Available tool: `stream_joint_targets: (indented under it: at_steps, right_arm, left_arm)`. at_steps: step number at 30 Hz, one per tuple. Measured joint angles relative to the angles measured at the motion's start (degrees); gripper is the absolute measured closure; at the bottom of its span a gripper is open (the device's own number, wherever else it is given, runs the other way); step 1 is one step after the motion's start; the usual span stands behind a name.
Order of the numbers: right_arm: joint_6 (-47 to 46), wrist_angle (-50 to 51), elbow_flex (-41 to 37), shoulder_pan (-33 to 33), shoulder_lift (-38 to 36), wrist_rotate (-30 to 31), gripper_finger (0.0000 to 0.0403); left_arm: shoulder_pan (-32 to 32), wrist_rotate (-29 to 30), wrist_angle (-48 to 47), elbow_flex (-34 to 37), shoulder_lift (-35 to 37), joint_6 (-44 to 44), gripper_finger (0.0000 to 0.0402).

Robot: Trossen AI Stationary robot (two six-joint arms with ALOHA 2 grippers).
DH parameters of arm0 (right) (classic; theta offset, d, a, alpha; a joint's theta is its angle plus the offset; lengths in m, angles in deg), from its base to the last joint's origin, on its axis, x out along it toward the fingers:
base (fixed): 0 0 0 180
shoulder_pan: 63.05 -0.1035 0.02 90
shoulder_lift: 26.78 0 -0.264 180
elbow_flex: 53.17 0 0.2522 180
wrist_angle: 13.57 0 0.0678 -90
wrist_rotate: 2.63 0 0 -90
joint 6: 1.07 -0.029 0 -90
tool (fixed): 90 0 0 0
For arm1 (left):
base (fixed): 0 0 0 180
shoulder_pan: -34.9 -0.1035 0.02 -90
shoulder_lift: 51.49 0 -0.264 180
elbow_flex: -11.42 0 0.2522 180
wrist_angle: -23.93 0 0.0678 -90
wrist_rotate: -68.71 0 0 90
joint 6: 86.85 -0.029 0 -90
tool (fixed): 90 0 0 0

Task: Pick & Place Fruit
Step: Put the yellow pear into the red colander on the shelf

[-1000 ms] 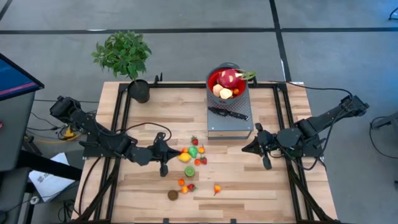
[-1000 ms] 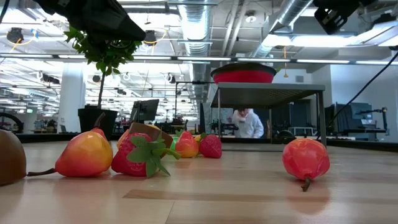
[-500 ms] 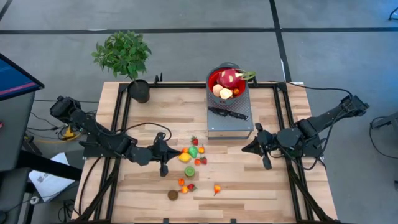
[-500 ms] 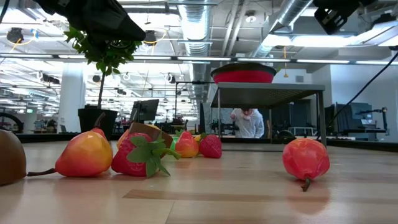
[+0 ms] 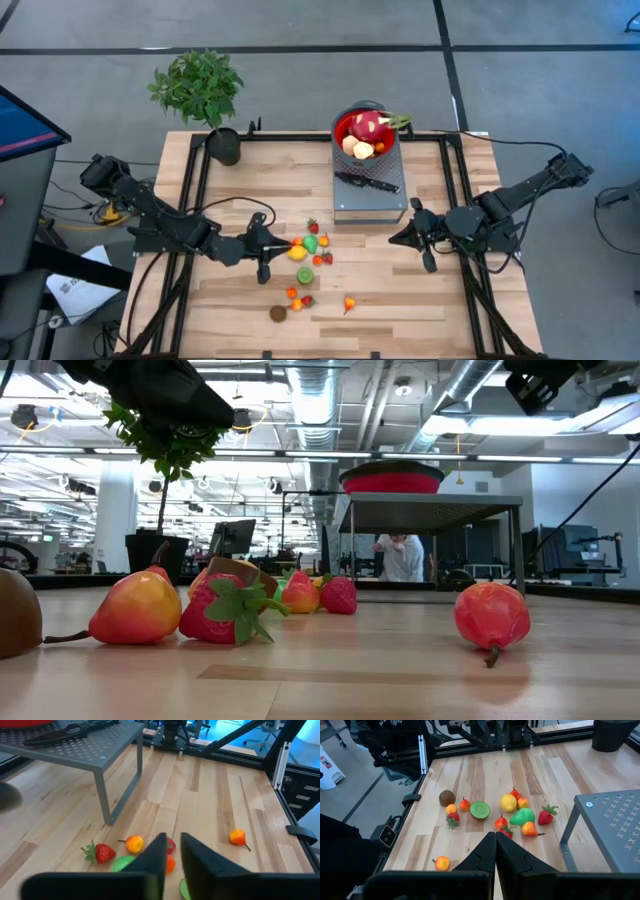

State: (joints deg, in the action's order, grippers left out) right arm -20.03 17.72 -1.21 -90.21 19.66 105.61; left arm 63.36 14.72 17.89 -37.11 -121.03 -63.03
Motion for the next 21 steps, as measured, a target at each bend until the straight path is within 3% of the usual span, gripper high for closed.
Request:
stream_joint_targets:
  at_steps: [13, 17, 21]
  right_arm:
    - [0.0, -0.01, 0.0, -0.02, 0.0, -0.02, 0.04]
    - [-0.01, -0.01, 0.0, -0.02, 0.0, -0.02, 0.04]
    - [0.0, -0.01, 0.0, -0.02, 0.0, -0.02, 0.04]
  left_arm:
    - [-3.01, -0.05, 0.0, 0.0, 0.0, 0.0, 0.0104]
    - [-3.42, -0.05, 0.14, 0.0, 0.0, 0.03, 0.0065]
    - [-3.42, -0.38, 0.22, 0.0, 0.0, 0.7, 0.0052]
